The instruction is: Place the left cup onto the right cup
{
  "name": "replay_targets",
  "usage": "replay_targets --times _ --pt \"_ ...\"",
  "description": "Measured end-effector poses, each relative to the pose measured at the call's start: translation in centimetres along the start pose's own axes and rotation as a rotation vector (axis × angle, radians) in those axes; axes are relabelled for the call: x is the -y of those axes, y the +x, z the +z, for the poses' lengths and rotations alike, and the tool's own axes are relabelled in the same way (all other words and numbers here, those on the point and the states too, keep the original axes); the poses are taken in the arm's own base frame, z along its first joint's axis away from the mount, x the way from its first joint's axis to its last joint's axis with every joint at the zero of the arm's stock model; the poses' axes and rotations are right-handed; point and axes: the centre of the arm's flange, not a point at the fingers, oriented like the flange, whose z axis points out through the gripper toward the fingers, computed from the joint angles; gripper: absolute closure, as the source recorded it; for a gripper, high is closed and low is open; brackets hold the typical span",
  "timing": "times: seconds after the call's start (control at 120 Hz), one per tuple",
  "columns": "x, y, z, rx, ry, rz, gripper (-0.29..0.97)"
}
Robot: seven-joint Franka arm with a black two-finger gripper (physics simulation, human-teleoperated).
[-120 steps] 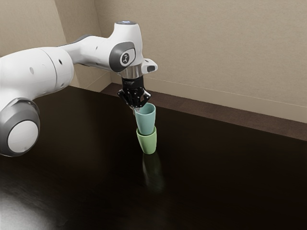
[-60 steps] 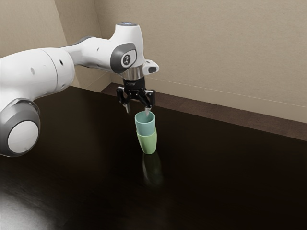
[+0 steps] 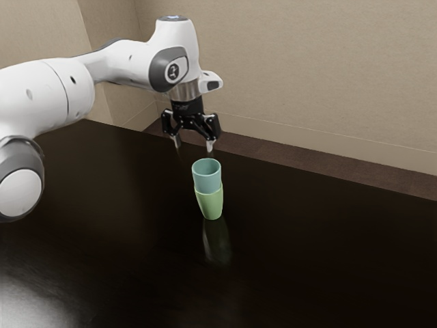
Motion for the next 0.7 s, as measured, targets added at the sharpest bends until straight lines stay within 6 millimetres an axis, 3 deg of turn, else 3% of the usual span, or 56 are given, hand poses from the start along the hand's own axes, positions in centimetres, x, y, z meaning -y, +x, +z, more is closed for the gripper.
replay_targets --times 0.408,0.7 --pt "1.0 -3.0 -5.7 -0.01 -0.018 0.002 0.0" --pt "2.9 -6.5 -9.0 0.023 -0.027 0.018 0.0"
